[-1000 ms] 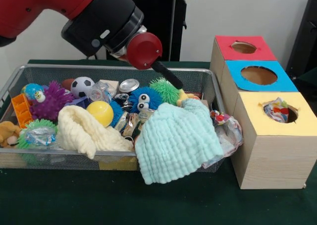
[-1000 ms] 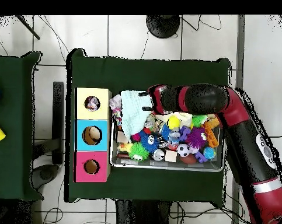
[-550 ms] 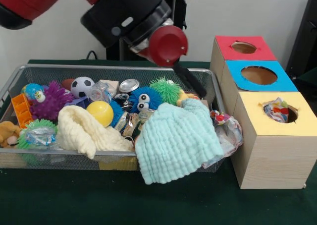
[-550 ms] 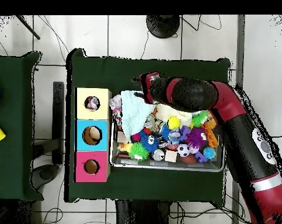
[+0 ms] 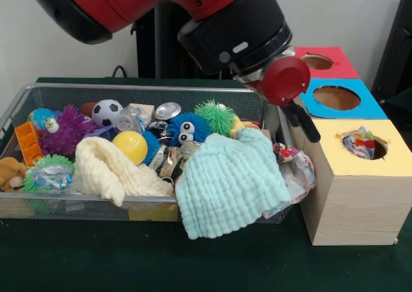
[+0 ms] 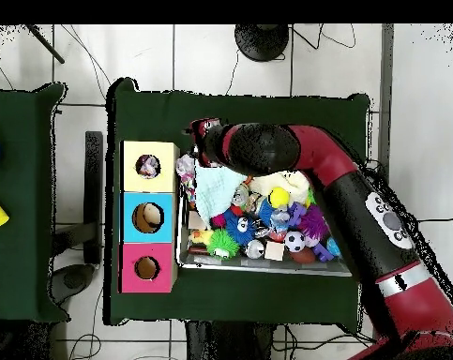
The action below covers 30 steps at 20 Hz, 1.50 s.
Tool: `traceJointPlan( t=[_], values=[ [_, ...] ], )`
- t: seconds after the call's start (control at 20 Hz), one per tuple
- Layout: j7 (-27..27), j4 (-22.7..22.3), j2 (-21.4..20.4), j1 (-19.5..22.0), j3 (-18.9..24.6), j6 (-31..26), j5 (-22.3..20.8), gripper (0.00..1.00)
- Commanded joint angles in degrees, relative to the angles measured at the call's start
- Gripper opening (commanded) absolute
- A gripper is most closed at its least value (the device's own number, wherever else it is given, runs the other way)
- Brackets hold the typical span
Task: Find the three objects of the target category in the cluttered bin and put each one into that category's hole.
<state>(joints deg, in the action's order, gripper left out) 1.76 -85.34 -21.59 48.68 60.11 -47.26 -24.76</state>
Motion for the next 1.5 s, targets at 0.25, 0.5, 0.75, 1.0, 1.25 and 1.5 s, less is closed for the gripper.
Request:
traceJointPlan(
  t=[0.25,0.5,0.75,1.0,1.25,1.5],
  values=[
    [-27.6,3.8,-6.0,-3.8,-17.0,2.1,1.0,1.0],
    [-31.7,4.1,-9.3,-6.8,-22.3,0.7,0.3,1.0],
    [-36.1,2.6,-11.0,-8.9,-25.8,1.0,1.9,1.0],
    [-43.6,0.9,-11.4,-11.1,-28.3,2.3,6.5,1.0],
    [-47.1,-0.1,-10.4,-13.0,-30.2,5.0,9.4,1.0],
    [-49.0,-1.8,-9.0,-13.7,-30.8,10.6,10.2,1.0]
  ],
)
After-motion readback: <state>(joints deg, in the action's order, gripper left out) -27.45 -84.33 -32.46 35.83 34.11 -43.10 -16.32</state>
